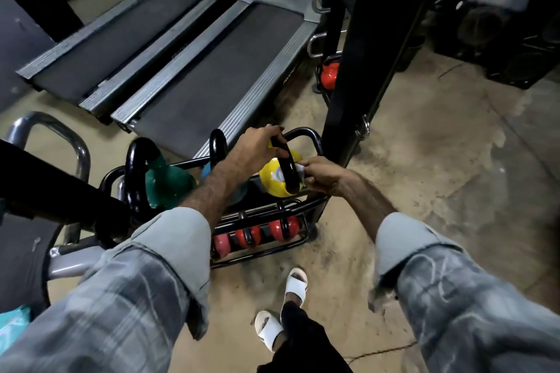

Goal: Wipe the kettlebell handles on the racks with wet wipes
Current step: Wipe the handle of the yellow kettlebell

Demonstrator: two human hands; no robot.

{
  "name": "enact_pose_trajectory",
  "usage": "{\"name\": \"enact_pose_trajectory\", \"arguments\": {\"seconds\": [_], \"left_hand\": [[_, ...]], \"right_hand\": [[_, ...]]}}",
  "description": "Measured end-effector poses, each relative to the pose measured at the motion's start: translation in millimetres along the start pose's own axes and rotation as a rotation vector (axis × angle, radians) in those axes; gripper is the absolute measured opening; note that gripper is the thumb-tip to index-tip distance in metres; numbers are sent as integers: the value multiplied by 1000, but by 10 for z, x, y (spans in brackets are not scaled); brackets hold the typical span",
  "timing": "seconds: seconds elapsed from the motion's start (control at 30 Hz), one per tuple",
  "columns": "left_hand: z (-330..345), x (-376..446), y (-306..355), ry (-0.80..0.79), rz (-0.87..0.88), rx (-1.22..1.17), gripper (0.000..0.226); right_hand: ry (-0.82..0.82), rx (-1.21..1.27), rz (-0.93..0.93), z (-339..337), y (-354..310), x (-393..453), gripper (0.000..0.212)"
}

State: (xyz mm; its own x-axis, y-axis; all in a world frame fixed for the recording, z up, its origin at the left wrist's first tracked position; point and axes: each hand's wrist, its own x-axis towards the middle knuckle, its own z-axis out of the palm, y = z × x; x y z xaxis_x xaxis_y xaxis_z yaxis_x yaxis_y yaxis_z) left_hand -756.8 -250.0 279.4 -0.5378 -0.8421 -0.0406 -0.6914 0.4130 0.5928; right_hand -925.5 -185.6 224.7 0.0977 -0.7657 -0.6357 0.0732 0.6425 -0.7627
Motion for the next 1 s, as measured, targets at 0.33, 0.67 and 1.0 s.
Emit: {"name": "enact_pose_trajectory", "arguments": {"seconds": [0.33,0.67,1.0], "left_hand": [[36,-22,-29,22,-4,-24,27],[64,-31,-62,38,-17,-108,31],[75,52,-107,63,-38,-115,14]], "right_hand": [[119,-97,25,128,34,24,30],[146,254,32,151,144,1,15],[207,98,72,152,-50,-59,26]]}}
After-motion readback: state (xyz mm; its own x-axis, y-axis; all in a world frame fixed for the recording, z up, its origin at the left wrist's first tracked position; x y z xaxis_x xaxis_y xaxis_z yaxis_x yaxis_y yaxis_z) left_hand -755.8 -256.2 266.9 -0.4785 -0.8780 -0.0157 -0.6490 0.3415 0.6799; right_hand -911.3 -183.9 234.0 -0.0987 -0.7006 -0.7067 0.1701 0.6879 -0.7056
